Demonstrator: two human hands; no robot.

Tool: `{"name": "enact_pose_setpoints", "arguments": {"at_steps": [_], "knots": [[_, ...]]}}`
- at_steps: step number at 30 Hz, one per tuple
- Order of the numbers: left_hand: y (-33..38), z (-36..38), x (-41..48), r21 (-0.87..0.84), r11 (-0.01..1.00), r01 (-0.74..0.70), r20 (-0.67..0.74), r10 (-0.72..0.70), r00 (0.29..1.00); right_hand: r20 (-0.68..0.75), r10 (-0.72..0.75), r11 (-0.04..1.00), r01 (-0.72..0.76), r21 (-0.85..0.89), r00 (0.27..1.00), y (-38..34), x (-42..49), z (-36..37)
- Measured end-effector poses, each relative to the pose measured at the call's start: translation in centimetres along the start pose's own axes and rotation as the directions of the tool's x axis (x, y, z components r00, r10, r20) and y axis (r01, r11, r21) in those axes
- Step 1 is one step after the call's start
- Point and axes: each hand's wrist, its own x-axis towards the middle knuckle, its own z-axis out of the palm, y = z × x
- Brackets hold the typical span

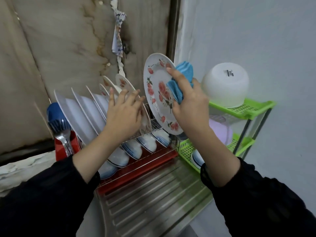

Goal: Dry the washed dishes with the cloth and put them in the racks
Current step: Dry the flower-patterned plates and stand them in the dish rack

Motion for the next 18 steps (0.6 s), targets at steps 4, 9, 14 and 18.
{"name": "enact_pose_setpoints", "arguments": {"at_steps": [4,9,14,18], "knots": [[-0.9,1.0,-0.4,0.067,0.996,-0.051,-0.036,0.053,0.998,0.008,-0.033,0.999,0.033,0.001,0.999,1.1,0.8,2.5],[-2.0,2.1,-0.6,0.064,0.993,-0.101,-0.152,0.11,0.982,0.044,-0.005,0.999,0.003,0.041,0.999,2.1,1.7,5.4],[-2.6,2.4,-0.2,0.045,0.992,-0.114,-0.23,0.122,0.966,0.124,0.026,0.999,-0.031,0.038,0.992,2.7,1.7,8.3],[-2.8,2.7,-0.1,0.061,0.991,-0.12,-0.238,0.132,0.962,0.166,0.053,0.997,-0.062,0.054,0.985,3.5,1.5,10.2]]}}
